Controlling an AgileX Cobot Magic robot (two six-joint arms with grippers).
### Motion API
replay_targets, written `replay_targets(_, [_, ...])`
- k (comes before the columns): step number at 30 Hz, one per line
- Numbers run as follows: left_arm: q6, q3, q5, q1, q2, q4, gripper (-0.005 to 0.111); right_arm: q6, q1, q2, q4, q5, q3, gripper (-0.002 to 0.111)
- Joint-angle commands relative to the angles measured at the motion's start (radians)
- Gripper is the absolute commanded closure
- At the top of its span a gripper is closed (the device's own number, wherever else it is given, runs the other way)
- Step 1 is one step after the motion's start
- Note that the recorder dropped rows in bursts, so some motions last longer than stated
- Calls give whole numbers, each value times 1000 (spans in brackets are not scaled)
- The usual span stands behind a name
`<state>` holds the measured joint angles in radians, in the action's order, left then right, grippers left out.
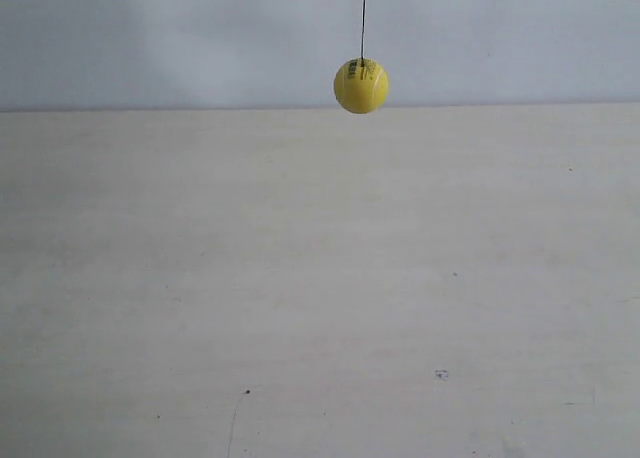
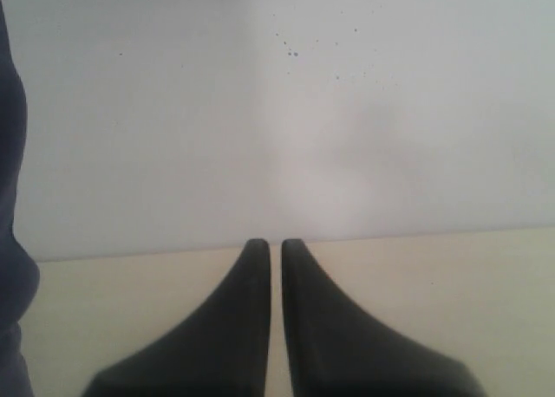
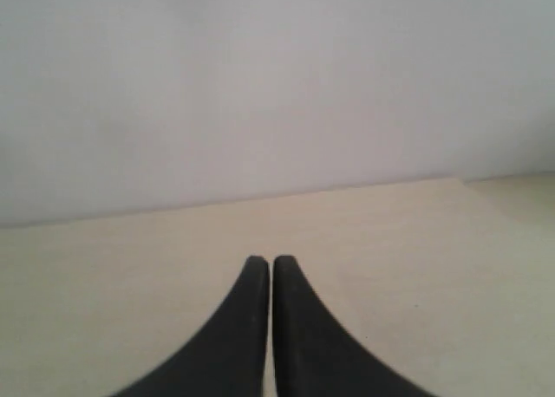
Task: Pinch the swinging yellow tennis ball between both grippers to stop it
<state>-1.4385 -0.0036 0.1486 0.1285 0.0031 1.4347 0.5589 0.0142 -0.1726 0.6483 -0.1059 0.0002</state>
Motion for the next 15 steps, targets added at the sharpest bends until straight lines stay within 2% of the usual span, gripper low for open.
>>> replay_targets(1, [-12,4,5,3,-3,-8,102,340,18,73,169,106,0,108])
replay_targets(9, [-12,4,5,3,-3,-8,102,464,18,173,123,339,0,108])
replay_targets(12, [-12,4,5,3,-3,-8,102,431,16,173,85,372,0,108])
replay_targets(15, [-12,4,5,3,-3,-8,102,306,1,173,15,372,0,108])
